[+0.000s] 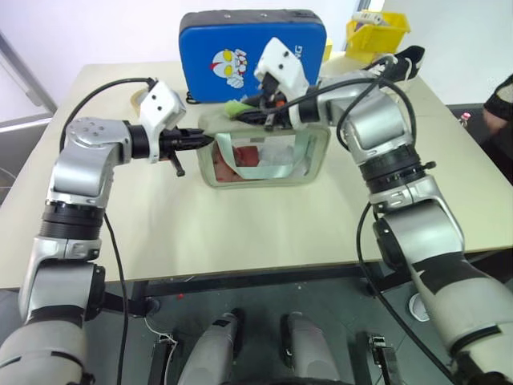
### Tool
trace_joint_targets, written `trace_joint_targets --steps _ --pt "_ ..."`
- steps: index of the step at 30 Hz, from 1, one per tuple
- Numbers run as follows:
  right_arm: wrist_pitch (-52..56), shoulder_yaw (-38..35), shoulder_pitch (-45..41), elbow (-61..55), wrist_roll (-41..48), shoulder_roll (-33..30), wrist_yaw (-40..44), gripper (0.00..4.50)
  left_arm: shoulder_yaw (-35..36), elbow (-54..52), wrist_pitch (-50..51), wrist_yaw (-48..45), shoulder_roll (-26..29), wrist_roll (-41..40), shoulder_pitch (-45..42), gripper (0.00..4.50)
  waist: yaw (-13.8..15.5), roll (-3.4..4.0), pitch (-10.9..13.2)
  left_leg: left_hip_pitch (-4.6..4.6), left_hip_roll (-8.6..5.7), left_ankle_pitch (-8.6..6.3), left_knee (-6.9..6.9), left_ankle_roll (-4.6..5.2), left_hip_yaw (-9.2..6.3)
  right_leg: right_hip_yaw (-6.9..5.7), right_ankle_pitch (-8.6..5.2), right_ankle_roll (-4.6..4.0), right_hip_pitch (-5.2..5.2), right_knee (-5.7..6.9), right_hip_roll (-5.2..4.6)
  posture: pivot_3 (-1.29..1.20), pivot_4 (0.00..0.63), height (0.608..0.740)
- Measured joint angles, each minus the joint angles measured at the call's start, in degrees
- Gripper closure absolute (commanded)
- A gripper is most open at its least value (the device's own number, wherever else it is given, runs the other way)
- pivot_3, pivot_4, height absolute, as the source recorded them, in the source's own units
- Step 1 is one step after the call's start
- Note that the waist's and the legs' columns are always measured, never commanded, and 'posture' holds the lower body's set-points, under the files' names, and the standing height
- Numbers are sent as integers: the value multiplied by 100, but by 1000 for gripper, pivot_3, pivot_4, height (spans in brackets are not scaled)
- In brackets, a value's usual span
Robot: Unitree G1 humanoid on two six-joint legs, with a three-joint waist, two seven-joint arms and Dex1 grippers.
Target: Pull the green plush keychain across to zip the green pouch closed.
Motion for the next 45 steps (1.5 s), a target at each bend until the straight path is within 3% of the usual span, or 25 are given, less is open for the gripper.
trace_joint_targets --steps 5,13,18,24,29,36,41,44,45 --pt "-20 -10 41 -30 -51 -244 0 4441 -8 -2 -5 -3 -12 -12 2 4500 8 0 0 -1 0 0 0 0 0 0 0 0 1 0 0 0 150 740" --pt "-470 -158 436 -628 -595 -1873 -233 4441 1 6 -42 -27 178 -60 41 4500 17 0 0 -2 0 -1 -2 0 1 0 -1 0 1 -5 -4 0 150 740" --pt "-630 -166 1130 -1203 -916 -2398 -563 4441 -1 -12 -159 -31 232 -117 89 4500 -9 1 1 -2 8 -1 -6 0 12 11 -1 0 -7 -2 -9 0 150 740" --pt "-452 -330 2203 -1702 -896 -2306 -1083 4441 -17 -61 -174 -40 305 -161 269 4500 18 -1 0 -2 11 -1 1 2 13 11 -1 -1 2 -6 -7 0 150 740" --pt "5 -676 2938 -1428 -545 -1335 -1661 4441 -21 -61 -164 -15 376 -150 269 4500 4 -2 -1 28 12 -1 1 3 12 11 -1 -2 27 -7 -6 0 150 740" --pt "657 -1331 3046 -1327 -44 -352 -2310 4441 -19 -68 -113 39 436 -138 290 4500 -12 -3 -2 38 16 -2 0 3 11 11 -1 -2 35 -8 -1 0 150 740" --pt "1023 -1567 3003 -1377 260 -289 -2411 4441 -14 -125 -100 93 450 -143 340 4500 8 -2 -2 38 16 -2 0 3 11 11 -1 -2 36 -9 -1 0 150 740" --pt "1058 -1561 2851 -1372 330 -622 -2199 3421 0 -161 -73 97 457 -166 351 3471 11 1 0 34 15 -3 0 4 12 10 -1 -2 34 -12 -2 0 150 740" --pt "1073 -1547 2751 -1375 355 -856 -2038 2887 5 -188 -57 73 483 -209 353 2925 15 2 1 32 14 -3 0 4 13 10 -1 -2 32 -13 -3 0 150 740"
